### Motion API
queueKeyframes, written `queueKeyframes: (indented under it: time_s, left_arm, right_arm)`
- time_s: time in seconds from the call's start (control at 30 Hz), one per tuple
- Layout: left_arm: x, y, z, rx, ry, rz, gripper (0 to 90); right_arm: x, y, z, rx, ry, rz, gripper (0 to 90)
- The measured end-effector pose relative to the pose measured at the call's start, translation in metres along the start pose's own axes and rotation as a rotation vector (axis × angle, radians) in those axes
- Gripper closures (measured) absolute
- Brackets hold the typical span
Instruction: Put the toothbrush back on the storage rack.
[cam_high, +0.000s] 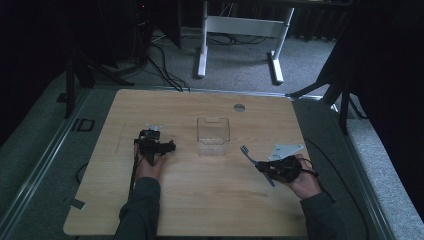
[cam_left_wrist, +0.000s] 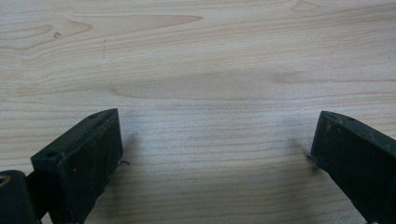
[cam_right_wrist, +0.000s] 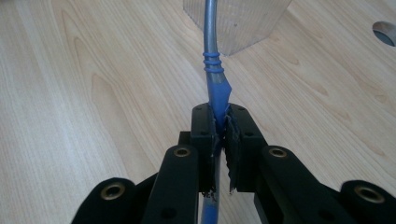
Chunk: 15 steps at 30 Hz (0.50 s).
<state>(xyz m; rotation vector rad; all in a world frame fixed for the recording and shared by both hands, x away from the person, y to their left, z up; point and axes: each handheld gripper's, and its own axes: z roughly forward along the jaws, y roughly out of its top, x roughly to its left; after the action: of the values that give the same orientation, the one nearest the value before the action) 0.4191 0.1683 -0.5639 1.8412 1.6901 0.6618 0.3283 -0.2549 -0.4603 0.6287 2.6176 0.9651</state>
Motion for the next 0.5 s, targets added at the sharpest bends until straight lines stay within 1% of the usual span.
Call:
queueKeyframes:
  time_s: [0.27,0.33,0.5]
  left_arm:
    - [0.0,0.0,0.0,0.0,0.0,0.0,2.5]
    - [0.0,0.0,0.0,0.0,0.0,0.0,2.5]
    - [0.0,0.0,0.0,0.0,0.0,0.0,2.5]
  right_arm:
    - [-0.0004,0.0032,0.0005,-0.023,-0.015,0.02,82.1]
    - [-0.0007,0.0042,0.0007,-0.028,-0.019,0.013,82.1]
    - [-0.0012,0.0064,0.001,-0.043,-0.027,0.023,82.2]
